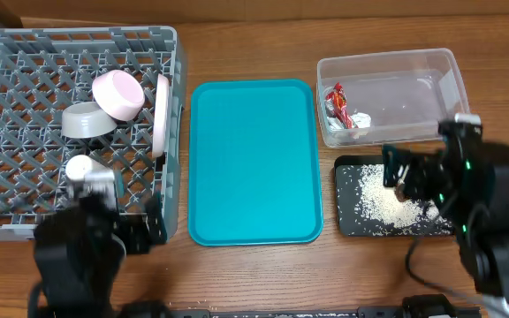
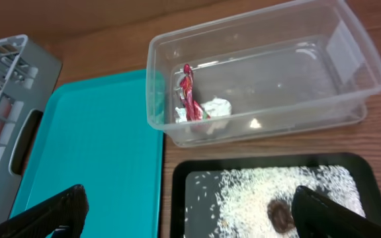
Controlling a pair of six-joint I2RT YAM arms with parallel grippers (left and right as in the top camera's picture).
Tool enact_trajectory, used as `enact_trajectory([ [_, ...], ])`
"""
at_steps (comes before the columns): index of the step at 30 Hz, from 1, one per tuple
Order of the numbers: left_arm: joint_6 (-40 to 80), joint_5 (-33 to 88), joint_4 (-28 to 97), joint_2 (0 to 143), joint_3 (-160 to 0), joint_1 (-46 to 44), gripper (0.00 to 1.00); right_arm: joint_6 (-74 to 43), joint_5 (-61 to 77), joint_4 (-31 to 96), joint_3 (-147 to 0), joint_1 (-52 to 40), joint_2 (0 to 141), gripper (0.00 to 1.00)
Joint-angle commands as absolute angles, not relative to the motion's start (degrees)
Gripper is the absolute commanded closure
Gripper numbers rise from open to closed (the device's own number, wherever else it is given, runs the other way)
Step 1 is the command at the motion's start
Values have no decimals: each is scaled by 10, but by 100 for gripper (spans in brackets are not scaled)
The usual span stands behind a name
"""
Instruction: Sort waste into correct bins and load items into the dishwasher
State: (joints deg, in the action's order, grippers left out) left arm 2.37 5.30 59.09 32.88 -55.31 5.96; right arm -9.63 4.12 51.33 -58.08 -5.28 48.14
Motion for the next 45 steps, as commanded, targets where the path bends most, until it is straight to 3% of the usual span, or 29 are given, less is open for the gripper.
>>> enact_trajectory([
  [1,8,51,603,281,-526,56,1,-101,28,530,-568,-51,460,0],
  [7,8,51,693,266,-526,56,0,-101,28,570,-568,-51,460,0],
  [24,8,51,692,266,-526,56,0,-96,12,568,-561,-50,480,0],
  [30,8,51,692,266,-526,56,0,-64,11,421,-491,-50,377,0],
  [38,8,51,692,266,-526,56,0,-55,11,119,-232,-50,152,0],
  [45,8,51,692,266,-526,56,0,-55,18,-34,-47,-47,0,0],
])
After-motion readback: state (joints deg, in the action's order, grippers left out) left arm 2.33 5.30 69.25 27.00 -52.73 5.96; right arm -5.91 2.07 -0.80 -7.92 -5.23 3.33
